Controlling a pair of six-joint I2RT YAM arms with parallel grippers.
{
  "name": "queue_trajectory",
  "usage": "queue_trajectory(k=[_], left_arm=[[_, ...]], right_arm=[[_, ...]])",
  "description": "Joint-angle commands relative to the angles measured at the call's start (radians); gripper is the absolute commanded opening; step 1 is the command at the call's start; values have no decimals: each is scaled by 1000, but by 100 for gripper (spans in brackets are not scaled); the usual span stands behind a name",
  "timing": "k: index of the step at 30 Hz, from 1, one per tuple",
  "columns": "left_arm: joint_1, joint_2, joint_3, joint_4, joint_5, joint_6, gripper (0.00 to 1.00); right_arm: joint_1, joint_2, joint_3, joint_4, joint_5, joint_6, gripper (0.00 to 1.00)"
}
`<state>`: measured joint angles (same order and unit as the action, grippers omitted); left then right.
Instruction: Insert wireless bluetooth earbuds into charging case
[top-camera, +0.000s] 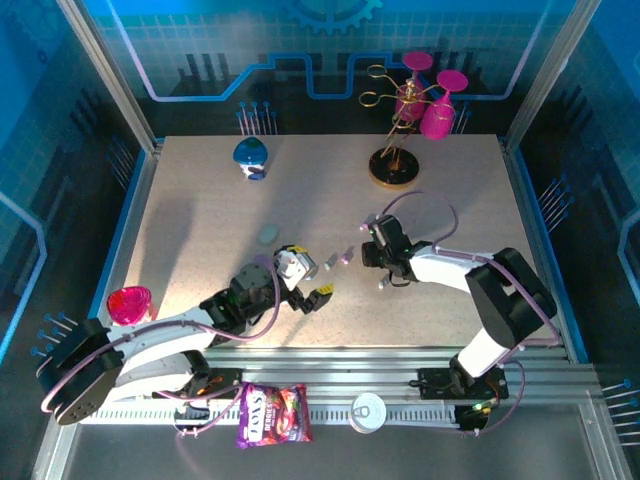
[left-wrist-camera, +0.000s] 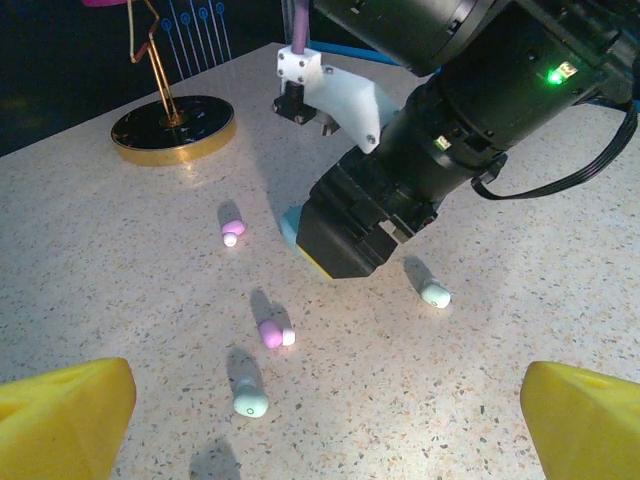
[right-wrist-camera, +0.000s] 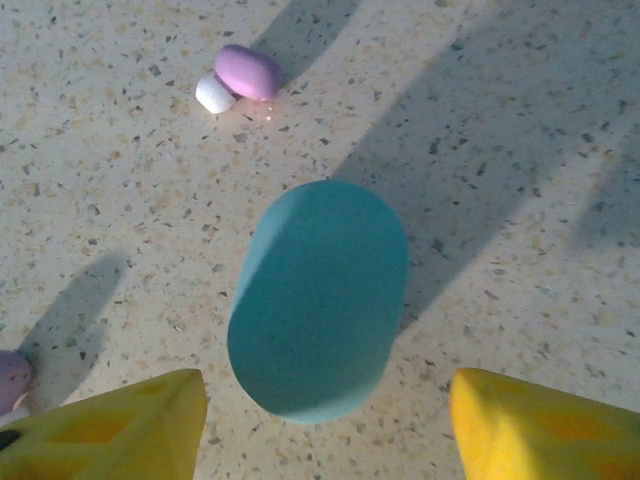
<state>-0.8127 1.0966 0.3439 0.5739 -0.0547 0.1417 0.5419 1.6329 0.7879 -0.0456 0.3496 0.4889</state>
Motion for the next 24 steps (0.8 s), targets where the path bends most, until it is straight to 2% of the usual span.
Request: queue_trajectory(k=[1, 10, 13, 16, 21, 24], left_arm=[[-7, 14, -11, 35, 5, 24, 99], [-7, 26, -9, 51, 1, 22, 99], [-7, 28, -6, 52, 2, 21, 99], [-7, 29, -4, 57, 2, 16, 99], [-7, 31, -5, 52, -3, -3, 99], [-2, 27, -9, 52, -27, -39, 99]], right_arm=[[-9, 32, 38, -18, -11, -4, 58], [-13, 48, 53, -30, -4, -19, 46], [-16, 46, 50, -31, -11, -31, 39], [-18, 31, 48, -30, -22, -62, 38], [-19, -29, 32, -19, -96, -168, 38], [-21, -83, 14, -8, -209, -284, 38]])
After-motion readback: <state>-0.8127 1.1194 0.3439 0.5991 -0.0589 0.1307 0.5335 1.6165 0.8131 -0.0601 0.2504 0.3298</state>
